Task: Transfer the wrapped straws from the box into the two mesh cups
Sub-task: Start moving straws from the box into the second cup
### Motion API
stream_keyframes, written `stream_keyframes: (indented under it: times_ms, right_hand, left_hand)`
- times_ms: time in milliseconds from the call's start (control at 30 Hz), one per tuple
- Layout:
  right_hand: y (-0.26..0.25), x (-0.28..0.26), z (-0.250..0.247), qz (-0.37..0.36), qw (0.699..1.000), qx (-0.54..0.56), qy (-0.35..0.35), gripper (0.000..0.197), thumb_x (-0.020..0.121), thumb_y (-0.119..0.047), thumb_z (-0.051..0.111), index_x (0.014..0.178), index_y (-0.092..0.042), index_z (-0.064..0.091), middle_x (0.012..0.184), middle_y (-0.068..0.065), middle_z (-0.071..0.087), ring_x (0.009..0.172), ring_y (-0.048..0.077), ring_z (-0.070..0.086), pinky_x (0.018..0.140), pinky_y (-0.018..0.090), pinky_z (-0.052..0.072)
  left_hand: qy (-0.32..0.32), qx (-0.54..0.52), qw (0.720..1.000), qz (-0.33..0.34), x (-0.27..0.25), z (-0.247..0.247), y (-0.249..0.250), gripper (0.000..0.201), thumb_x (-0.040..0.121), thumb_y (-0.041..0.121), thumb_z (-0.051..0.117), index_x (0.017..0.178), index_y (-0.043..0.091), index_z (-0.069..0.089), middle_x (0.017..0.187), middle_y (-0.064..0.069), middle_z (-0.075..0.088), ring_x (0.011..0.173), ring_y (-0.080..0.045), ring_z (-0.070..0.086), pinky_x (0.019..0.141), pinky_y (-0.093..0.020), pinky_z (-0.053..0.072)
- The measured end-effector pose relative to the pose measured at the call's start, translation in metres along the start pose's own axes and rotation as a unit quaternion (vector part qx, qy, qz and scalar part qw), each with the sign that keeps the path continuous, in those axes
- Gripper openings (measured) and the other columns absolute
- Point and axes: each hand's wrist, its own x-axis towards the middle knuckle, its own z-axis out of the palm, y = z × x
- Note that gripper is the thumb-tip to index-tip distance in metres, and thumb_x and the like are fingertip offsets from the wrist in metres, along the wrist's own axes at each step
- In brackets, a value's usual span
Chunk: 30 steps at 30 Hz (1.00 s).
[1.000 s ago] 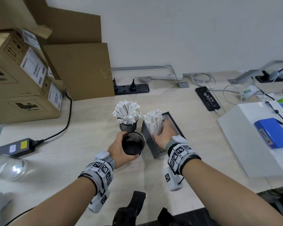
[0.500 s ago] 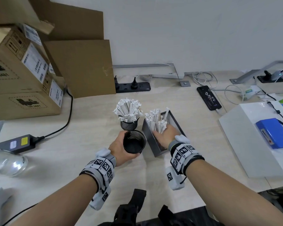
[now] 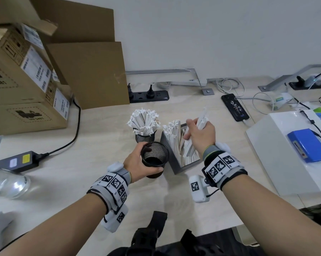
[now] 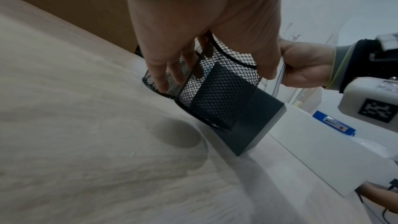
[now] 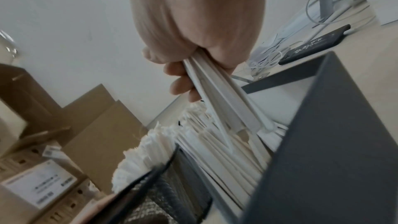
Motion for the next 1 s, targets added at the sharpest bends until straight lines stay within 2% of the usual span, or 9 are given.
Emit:
stream_keyframes:
  times_ms: [200, 300, 467, 567, 633, 733, 800, 900, 1000]
  right_hand:
    - [-0.024, 0.000, 0.007, -0.005, 0.990, 0.138, 0.014, 0.033, 0.089, -0.036, 0.065, 0.075, -0.013, 0.046, 0.042, 0.001, 0.051, 0.044, 0.025, 0.059, 0.050, 0.031, 0.050]
    - [-0.038, -0.009, 0.013, 0.005, 0.979, 0.201, -0.023, 0.042, 0.078, -0.049, 0.067, 0.077, -0.012, 0.045, 0.043, -0.003, 0.050, 0.044, 0.024, 0.060, 0.056, 0.042, 0.052]
    - [-0.038, -0.027, 0.029, 0.020, 0.976, 0.199, -0.090, 0.044, 0.071, -0.051, 0.066, 0.076, -0.011, 0.049, 0.048, -0.001, 0.057, 0.054, 0.024, 0.066, 0.057, 0.036, 0.055]
    - [-0.018, -0.033, 0.037, 0.017, 0.987, 0.101, -0.124, 0.039, 0.077, -0.050, 0.071, 0.074, -0.013, 0.061, 0.067, 0.003, 0.071, 0.070, 0.021, 0.070, 0.074, 0.038, 0.057]
    - [-0.005, -0.034, 0.041, 0.019, 0.991, 0.025, -0.127, 0.047, 0.070, -0.057, 0.076, 0.087, -0.015, 0.065, 0.091, 0.005, 0.072, 0.084, 0.018, 0.068, 0.083, 0.039, 0.055]
    - [-0.004, -0.037, 0.040, -0.038, 0.992, -0.028, -0.114, 0.034, 0.078, -0.034, 0.076, 0.105, -0.025, 0.058, 0.106, -0.018, 0.059, 0.095, -0.002, 0.056, 0.083, 0.016, 0.045]
    - [-0.006, -0.039, 0.038, -0.115, 0.984, -0.059, -0.121, 0.039, 0.085, -0.021, 0.068, 0.119, -0.027, 0.053, 0.114, -0.028, 0.051, 0.102, -0.002, 0.053, 0.085, 0.012, 0.041]
    - [0.000, -0.043, 0.038, -0.212, 0.944, -0.157, -0.199, 0.037, 0.092, -0.022, 0.059, 0.128, -0.022, 0.054, 0.128, -0.010, 0.057, 0.117, 0.008, 0.051, 0.100, 0.025, 0.040]
    - [0.009, -0.044, 0.037, -0.245, 0.922, -0.186, -0.234, 0.046, 0.095, -0.035, 0.053, 0.137, -0.015, 0.048, 0.138, 0.002, 0.051, 0.128, 0.013, 0.044, 0.107, 0.026, 0.033]
  left_hand:
    - [-0.009, 0.005, 1.000, 0.021, -0.002, 0.005, 0.013, 0.095, 0.042, 0.063, 0.080, 0.126, 0.045, 0.042, 0.129, 0.004, 0.051, 0.121, -0.014, 0.054, 0.108, -0.035, 0.044]
    - [-0.018, 0.008, 0.999, 0.027, -0.001, 0.006, 0.015, 0.094, 0.044, 0.063, 0.082, 0.127, 0.043, 0.043, 0.129, 0.006, 0.053, 0.120, -0.013, 0.055, 0.107, -0.036, 0.045]
    - [-0.040, -0.022, 0.998, 0.052, -0.003, 0.003, 0.026, 0.092, 0.049, 0.051, 0.088, 0.129, 0.037, 0.044, 0.118, 0.016, 0.065, 0.111, -0.003, 0.062, 0.100, -0.029, 0.049]
    - [-0.054, -0.035, 0.996, 0.061, -0.004, 0.000, 0.032, 0.089, 0.054, 0.039, 0.093, 0.128, 0.039, 0.042, 0.118, 0.018, 0.064, 0.108, 0.005, 0.062, 0.093, -0.015, 0.047]
    - [-0.065, -0.032, 0.996, 0.061, -0.004, -0.001, 0.034, 0.087, 0.058, 0.031, 0.095, 0.128, 0.039, 0.042, 0.117, 0.019, 0.063, 0.106, 0.010, 0.060, 0.088, -0.007, 0.045]
    - [-0.072, -0.027, 0.996, 0.049, -0.004, -0.003, 0.035, 0.093, 0.050, 0.046, 0.092, 0.131, 0.038, 0.045, 0.120, 0.018, 0.065, 0.112, 0.005, 0.060, 0.095, -0.018, 0.047]
    - [-0.081, -0.023, 0.996, 0.039, -0.004, -0.004, 0.033, 0.096, 0.048, 0.050, 0.091, 0.132, 0.036, 0.047, 0.120, 0.017, 0.065, 0.113, 0.001, 0.060, 0.096, -0.022, 0.047]
    - [-0.083, -0.005, 0.996, 0.036, -0.003, -0.003, 0.031, 0.090, 0.056, 0.039, 0.095, 0.132, 0.029, 0.047, 0.120, 0.014, 0.064, 0.111, 0.002, 0.059, 0.092, -0.021, 0.045]
    - [-0.077, 0.005, 0.997, 0.022, -0.005, -0.002, 0.027, 0.092, 0.051, 0.049, 0.093, 0.129, 0.030, 0.047, 0.117, 0.014, 0.064, 0.109, -0.002, 0.060, 0.093, -0.025, 0.048]
